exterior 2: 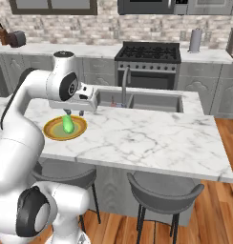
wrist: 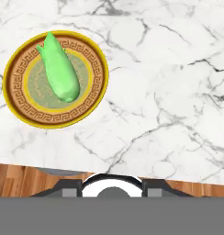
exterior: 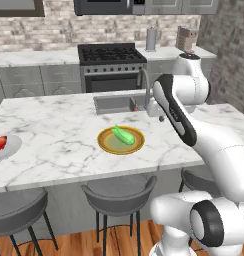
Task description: Transport the fish and corn to the fridge. Place the fish on the rack containing meat and place the corn on the rack containing the vegetable, ensuring meats and vegetables are on different racks.
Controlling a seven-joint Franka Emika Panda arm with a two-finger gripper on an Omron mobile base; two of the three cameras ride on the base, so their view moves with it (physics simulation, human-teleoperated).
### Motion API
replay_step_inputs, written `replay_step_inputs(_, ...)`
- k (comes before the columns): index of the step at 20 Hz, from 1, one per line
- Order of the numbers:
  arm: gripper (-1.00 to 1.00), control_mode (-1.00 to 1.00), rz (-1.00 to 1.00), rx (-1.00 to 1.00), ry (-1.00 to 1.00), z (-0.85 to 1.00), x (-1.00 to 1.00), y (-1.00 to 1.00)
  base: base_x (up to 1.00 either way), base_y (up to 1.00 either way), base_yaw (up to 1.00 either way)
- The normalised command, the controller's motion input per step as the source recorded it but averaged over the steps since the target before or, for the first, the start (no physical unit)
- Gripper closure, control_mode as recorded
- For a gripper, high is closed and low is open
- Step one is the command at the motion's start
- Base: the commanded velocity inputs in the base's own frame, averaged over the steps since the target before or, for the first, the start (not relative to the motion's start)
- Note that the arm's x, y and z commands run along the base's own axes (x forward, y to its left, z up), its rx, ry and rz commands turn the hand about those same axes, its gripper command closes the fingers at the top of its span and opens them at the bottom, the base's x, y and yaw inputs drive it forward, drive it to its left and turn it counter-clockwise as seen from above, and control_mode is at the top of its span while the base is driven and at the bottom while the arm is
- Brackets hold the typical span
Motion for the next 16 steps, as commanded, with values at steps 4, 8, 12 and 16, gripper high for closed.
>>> replay_step_inputs(4, -1.00, -1.00, 0.02, 0.00, -0.12, 0.00, -0.56, 0.00, 0.00, 0.00, 0.00)
replay_step_inputs(8, -1.00, -1.00, 0.09, -0.11, -0.35, 0.00, -1.00, 0.23, 0.00, 0.00, 0.00)
replay_step_inputs(12, -1.00, -1.00, 0.11, -0.09, -0.28, -0.09, -0.62, 0.41, 0.00, 0.00, 0.00)
replay_step_inputs(16, -1.00, -1.00, 0.11, -0.01, -0.09, -0.18, 0.22, 0.51, 0.00, 0.00, 0.00)
